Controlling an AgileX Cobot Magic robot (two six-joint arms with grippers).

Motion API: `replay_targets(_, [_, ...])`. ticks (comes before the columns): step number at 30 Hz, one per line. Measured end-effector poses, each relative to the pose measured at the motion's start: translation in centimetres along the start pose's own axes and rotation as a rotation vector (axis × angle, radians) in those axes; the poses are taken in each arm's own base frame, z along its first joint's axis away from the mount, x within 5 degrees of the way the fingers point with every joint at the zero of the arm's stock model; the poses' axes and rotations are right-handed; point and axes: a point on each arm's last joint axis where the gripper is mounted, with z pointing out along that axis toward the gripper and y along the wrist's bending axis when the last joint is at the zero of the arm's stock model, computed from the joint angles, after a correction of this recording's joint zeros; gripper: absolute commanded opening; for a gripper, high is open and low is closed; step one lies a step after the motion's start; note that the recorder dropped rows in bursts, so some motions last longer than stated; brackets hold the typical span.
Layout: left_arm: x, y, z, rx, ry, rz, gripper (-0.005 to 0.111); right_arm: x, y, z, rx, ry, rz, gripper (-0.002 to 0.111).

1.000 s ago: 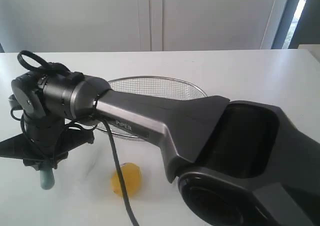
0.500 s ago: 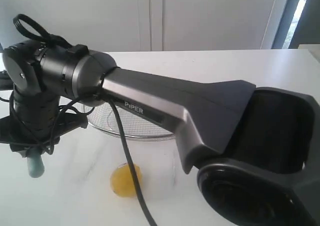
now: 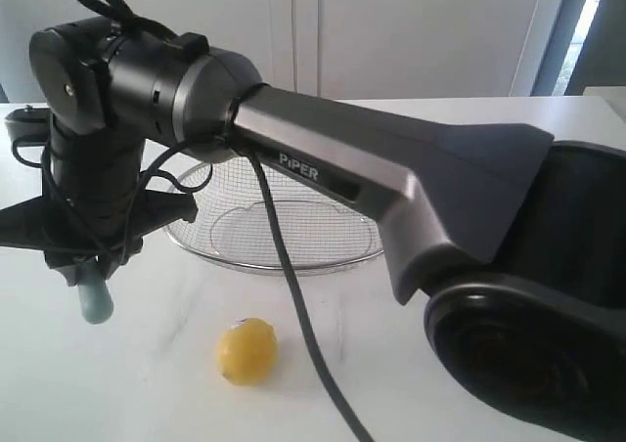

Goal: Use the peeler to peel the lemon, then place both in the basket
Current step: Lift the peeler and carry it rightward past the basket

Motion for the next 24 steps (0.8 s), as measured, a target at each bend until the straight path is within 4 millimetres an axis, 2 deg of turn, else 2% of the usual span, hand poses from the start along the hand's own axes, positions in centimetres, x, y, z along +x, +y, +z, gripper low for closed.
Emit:
replay_targets(6, [0.0,0.0,0.0,0.0,0.0,0.0,0.0,0.2,-0.1,-1.1,0.0,0.029,-0.035,0.0])
replay_targets(10, [0.0,0.0,0.0,0.0,0.0,0.0,0.0,-0.3,-1.0,-1.6,-0.004,0.032,-0.036,0.0])
replay_targets(16, [0.0,0.0,0.0,0.0,0.0,0.0,0.0,-1.4,-3.0,-3.5,-0.011,0.002,0.003,0.0])
replay_targets(24, [0.0,0.0,0.0,0.0,0.0,0.0,0.0,0.3,-4.6,-5.8,0.012,0.039,-0.008,0.0])
